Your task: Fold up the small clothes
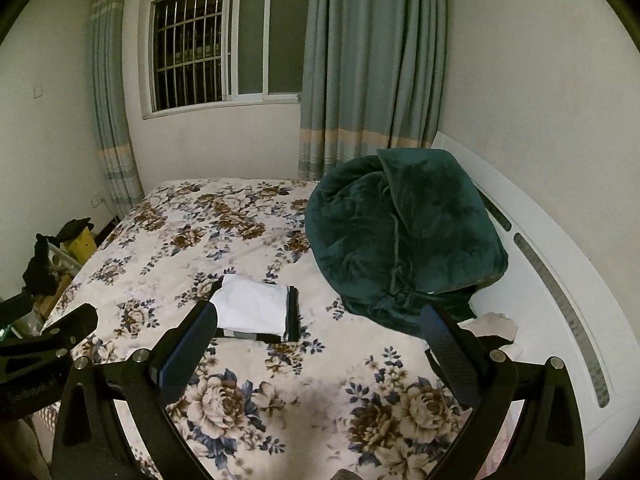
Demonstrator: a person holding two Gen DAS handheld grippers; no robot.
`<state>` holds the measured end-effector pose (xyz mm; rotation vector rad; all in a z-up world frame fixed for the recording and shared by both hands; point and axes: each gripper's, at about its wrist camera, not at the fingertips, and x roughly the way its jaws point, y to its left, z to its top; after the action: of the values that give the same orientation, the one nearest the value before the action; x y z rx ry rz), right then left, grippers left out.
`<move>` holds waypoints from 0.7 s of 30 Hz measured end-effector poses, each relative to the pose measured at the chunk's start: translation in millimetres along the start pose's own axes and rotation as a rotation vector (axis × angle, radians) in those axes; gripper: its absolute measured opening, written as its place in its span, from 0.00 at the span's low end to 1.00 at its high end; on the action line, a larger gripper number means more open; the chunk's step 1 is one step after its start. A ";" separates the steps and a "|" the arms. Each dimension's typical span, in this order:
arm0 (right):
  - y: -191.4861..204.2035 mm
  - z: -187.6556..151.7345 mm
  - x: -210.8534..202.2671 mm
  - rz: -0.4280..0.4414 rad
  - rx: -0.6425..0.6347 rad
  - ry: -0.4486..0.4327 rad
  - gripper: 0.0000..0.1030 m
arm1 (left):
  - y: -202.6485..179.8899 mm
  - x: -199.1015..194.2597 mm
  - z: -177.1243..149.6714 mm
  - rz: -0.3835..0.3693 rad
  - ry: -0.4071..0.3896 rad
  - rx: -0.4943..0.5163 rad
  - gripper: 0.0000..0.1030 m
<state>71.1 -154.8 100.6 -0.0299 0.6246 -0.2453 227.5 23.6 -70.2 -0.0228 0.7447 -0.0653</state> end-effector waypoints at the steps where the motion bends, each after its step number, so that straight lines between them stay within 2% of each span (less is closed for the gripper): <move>1: -1.1 0.0 -1.5 0.003 0.000 0.000 1.00 | 0.6 -0.3 -0.3 0.002 -0.001 -0.003 0.99; 4: -3.0 1.2 -4.4 0.011 -0.010 0.002 1.00 | 0.1 -2.6 -1.9 0.001 0.000 -0.003 0.99; 11: 0.8 14.0 21.5 0.049 -0.036 0.007 1.00 | 2.9 -7.0 1.0 0.017 -0.014 -0.018 1.00; 21: 6.3 19.3 26.2 0.060 -0.043 0.007 1.00 | 4.9 -9.0 8.4 0.028 -0.020 -0.024 1.00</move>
<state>104.2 -155.8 100.6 -0.0518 0.6362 -0.1744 226.9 29.1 -58.1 -0.0353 0.7256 -0.0293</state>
